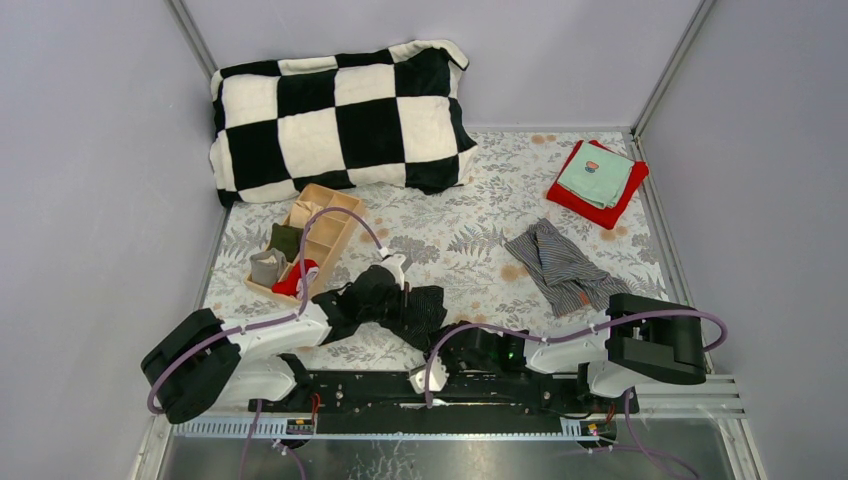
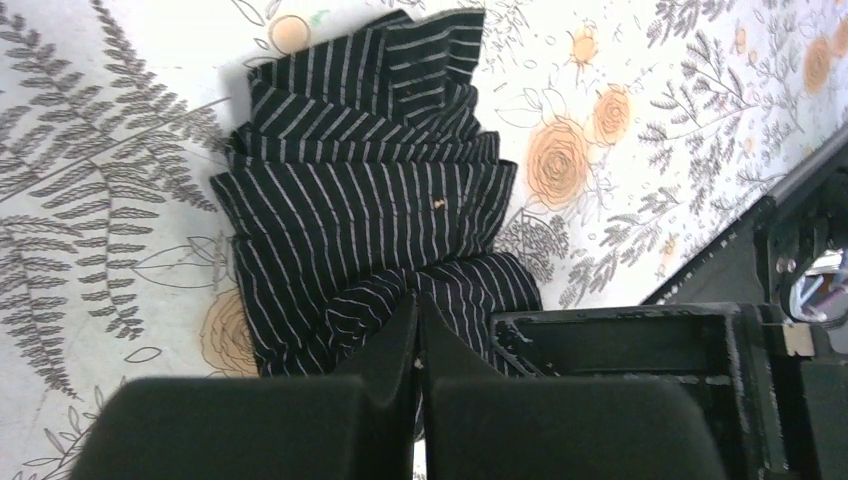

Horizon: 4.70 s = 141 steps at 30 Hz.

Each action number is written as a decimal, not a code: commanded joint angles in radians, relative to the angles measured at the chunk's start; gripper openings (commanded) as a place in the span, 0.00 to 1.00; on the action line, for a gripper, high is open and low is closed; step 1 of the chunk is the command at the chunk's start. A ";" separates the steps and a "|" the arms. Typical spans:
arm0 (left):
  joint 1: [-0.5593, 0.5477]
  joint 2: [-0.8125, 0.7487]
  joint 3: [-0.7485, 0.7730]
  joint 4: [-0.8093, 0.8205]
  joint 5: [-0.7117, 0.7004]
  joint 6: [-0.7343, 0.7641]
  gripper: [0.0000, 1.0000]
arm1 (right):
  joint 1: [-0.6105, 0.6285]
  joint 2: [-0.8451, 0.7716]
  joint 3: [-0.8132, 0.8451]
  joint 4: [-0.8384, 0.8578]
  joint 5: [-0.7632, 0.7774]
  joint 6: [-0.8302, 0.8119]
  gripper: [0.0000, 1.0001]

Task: Roll the underwear
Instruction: Roll the underwear to the center of the board.

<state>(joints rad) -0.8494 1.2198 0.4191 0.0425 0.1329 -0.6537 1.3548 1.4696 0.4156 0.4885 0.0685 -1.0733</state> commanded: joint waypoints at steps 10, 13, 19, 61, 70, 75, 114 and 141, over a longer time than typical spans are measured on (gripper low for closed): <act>-0.005 -0.035 -0.106 -0.064 -0.228 -0.167 0.00 | 0.001 -0.139 -0.124 -0.080 0.099 -0.033 0.62; -0.005 -0.057 -0.120 -0.105 -0.263 -0.230 0.00 | 0.000 -0.209 -0.158 -0.059 0.085 -0.009 0.63; -0.006 -0.108 -0.142 -0.110 -0.267 -0.265 0.00 | 0.002 -0.260 -0.185 0.118 0.040 0.066 0.65; -0.006 -0.088 -0.099 -0.122 -0.246 -0.236 0.00 | 0.070 0.234 -0.065 0.482 0.242 -0.027 0.29; -0.005 -0.133 -0.092 -0.156 -0.259 -0.244 0.00 | 0.070 0.231 -0.087 0.559 0.204 0.064 0.00; -0.003 -0.252 -0.044 -0.231 -0.320 -0.230 0.00 | 0.069 0.163 -0.049 0.406 0.096 0.196 0.00; -0.003 -0.703 -0.027 -0.470 -0.401 -0.247 0.00 | -0.321 0.303 0.267 -0.060 -0.657 1.377 0.05; -0.004 -0.533 -0.175 -0.185 -0.217 -0.212 0.00 | -0.463 0.396 0.313 -0.266 -0.547 1.742 0.17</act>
<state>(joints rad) -0.8513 0.6533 0.2729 -0.2382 -0.0891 -0.8589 0.9112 1.8179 0.7471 0.4015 -0.6369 0.6735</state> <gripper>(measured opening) 0.003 0.134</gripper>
